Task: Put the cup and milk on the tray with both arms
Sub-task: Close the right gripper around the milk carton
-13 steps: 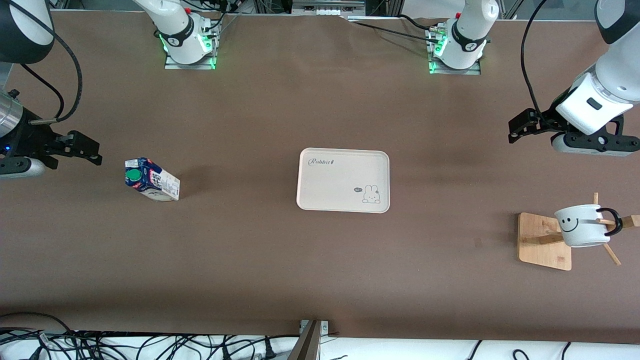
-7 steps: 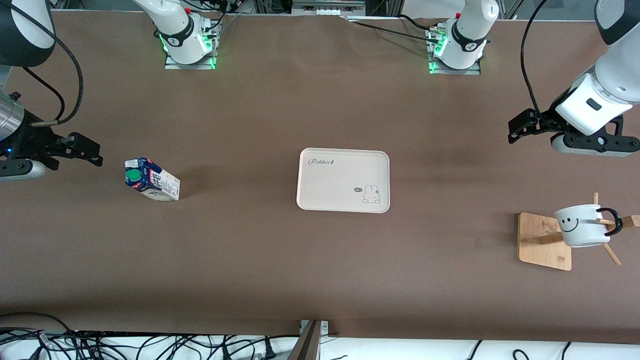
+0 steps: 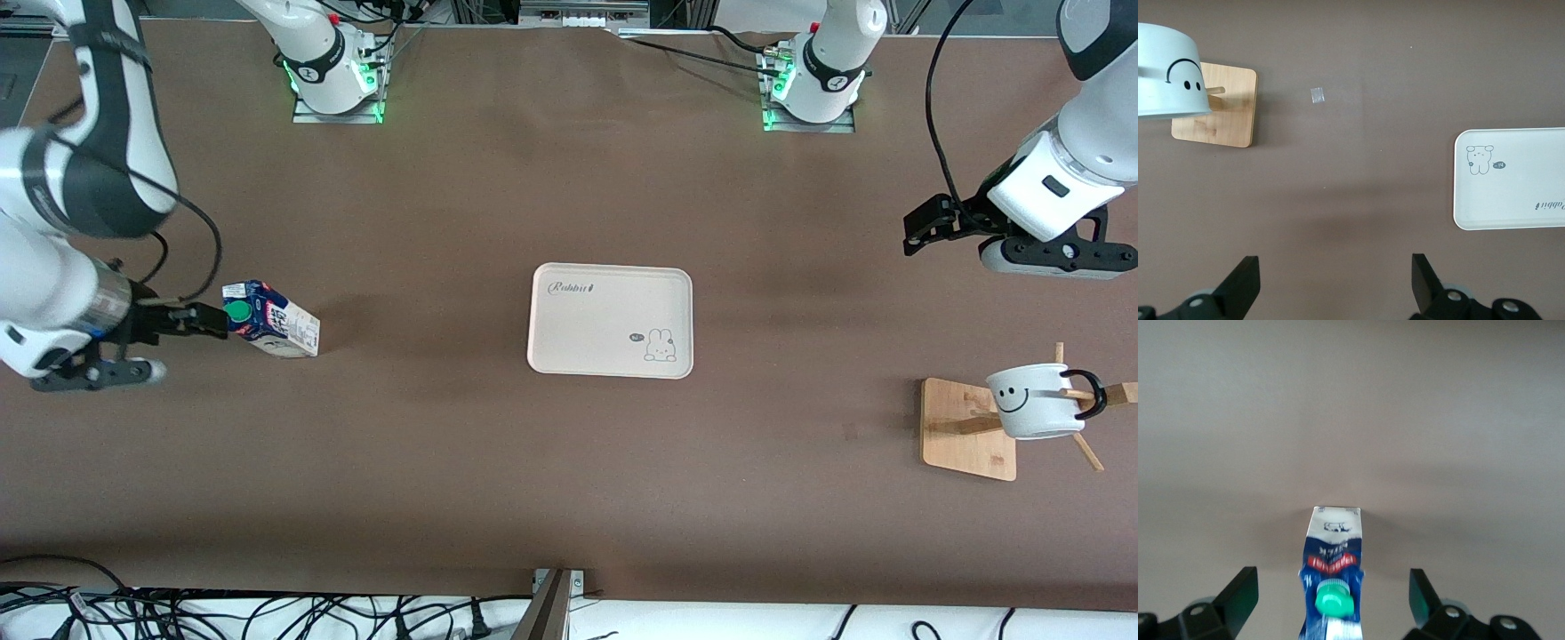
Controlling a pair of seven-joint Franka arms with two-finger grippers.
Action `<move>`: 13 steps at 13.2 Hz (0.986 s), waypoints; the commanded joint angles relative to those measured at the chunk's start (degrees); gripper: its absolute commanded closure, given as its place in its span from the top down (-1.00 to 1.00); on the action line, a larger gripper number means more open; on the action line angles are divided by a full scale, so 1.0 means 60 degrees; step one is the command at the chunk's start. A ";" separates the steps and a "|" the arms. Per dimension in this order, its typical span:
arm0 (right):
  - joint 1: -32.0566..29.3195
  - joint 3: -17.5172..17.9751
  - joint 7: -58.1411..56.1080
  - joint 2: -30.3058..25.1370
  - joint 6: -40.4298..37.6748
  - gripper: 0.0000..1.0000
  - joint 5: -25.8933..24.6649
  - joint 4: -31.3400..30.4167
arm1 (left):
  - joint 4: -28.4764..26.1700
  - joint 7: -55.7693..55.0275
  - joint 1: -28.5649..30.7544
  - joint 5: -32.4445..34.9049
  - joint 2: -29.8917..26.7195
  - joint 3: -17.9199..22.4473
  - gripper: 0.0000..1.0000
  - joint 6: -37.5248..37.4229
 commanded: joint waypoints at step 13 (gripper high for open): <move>0.0064 -0.0075 0.0017 -0.1959 0.2579 1.00 0.0140 -0.4345 | 0.0352 0.0018 -0.0007 -0.0035 0.0158 -0.0002 1.00 -0.0242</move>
